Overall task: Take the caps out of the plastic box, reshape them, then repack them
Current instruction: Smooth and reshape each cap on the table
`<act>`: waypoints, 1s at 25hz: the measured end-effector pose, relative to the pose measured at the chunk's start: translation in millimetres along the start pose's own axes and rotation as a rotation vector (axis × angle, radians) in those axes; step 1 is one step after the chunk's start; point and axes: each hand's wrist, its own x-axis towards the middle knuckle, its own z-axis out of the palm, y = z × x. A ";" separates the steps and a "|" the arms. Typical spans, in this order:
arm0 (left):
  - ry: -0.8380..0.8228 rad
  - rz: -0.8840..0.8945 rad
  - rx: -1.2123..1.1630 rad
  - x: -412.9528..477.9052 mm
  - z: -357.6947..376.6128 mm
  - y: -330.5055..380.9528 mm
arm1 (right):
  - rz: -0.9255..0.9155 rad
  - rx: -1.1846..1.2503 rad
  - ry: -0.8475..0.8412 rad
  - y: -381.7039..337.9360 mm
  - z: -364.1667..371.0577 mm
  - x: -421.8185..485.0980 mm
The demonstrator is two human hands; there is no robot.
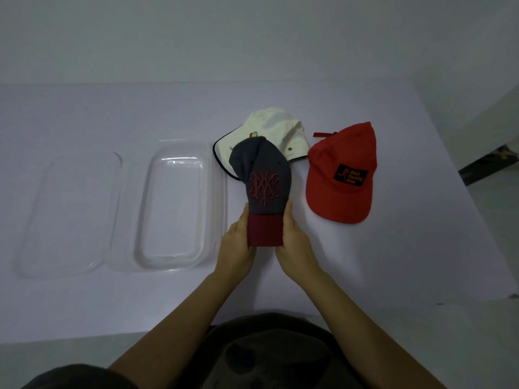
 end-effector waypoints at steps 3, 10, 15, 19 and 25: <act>-0.103 -0.041 -0.106 3.7 0.0 1.3 | 0.025 0.135 -0.080 4.3 1.8 0.7; -0.014 -0.152 0.007 3.6 2.9 3.0 | 0.053 -0.085 0.101 17.9 4.3 -1.2; 0.135 -0.194 -0.004 0.6 1.8 4.7 | -0.013 -0.007 0.302 17.4 6.1 -2.9; 0.217 -0.112 0.208 4.1 -11.4 14.8 | -0.203 -0.097 0.546 15.4 -4.4 -3.6; 0.388 0.256 0.434 44.5 -39.6 37.0 | -0.345 -0.233 0.725 -16.1 -27.7 30.2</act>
